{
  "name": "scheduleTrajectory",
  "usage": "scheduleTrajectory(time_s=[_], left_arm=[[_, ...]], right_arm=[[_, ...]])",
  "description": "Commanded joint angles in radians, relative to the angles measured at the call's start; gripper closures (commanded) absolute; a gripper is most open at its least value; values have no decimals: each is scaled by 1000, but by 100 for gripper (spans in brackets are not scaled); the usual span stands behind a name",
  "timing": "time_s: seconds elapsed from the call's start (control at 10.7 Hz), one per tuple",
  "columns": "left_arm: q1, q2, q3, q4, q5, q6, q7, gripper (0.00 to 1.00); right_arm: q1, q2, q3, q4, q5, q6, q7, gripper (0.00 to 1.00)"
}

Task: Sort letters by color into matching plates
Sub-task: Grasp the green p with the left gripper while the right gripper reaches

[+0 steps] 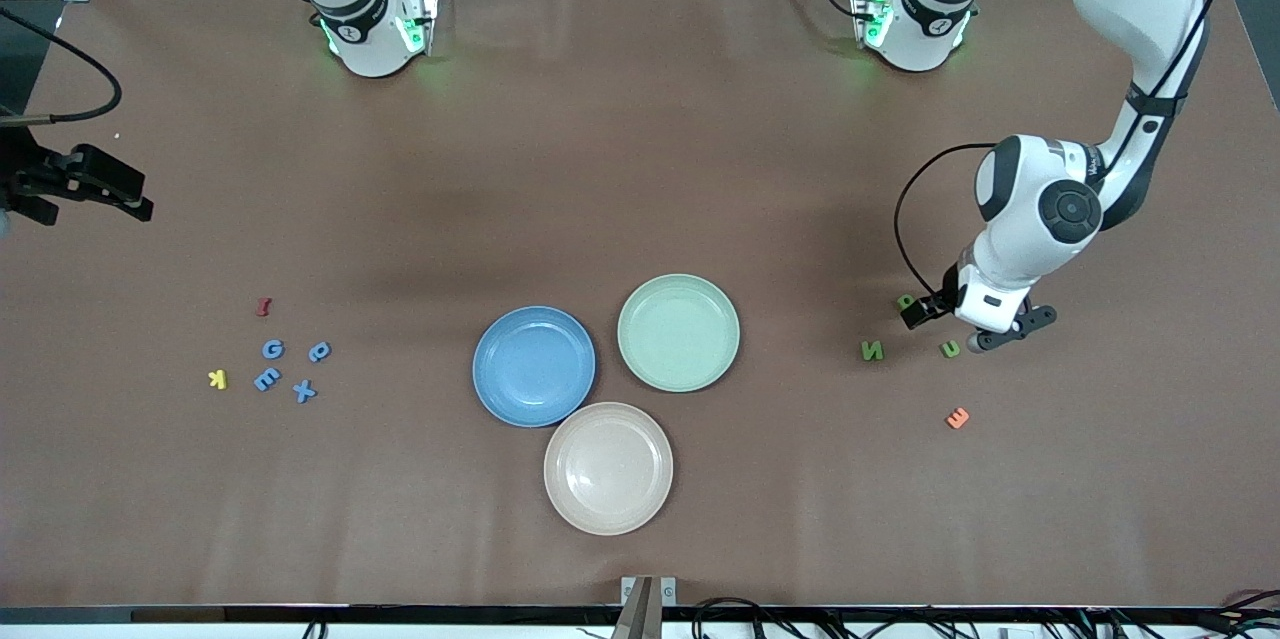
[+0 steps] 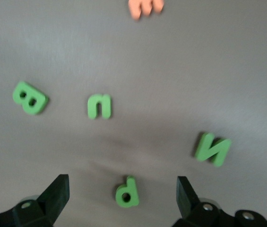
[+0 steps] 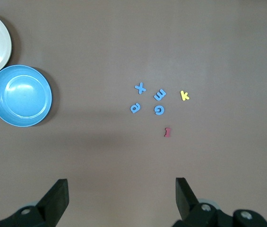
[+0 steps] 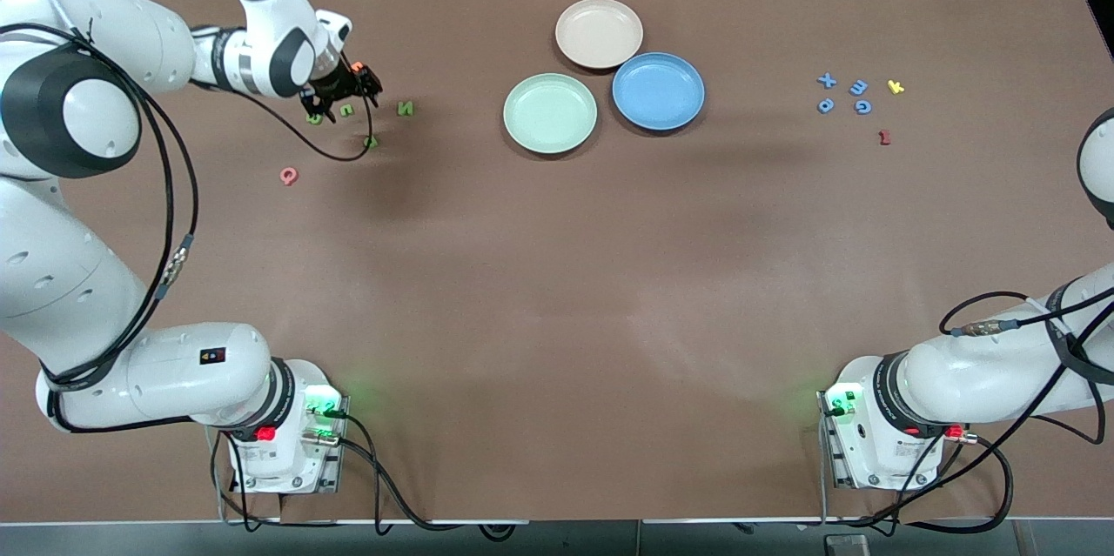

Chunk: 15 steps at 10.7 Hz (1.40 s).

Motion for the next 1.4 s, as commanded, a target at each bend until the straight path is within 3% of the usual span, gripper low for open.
scheduleTrajectory(time_s=[0.0,0.47,0.84,1.31], left_arm=[[13,-22,-7,-82,35,35,-60,0],[-5,10,-7,-82,41,35,-202,0],[-8,71,-7,-30,150,35,-357,0],[-30,133,-9,33,181,35,-436,0]], right_arm=[[-13,9,10,13,-6,8,-5,0],[-17,29,11,-64,-4,89,3,0],[-21,38,11,-142,23,180,24,0],[-23,65,11,-159,83,191,271,0]])
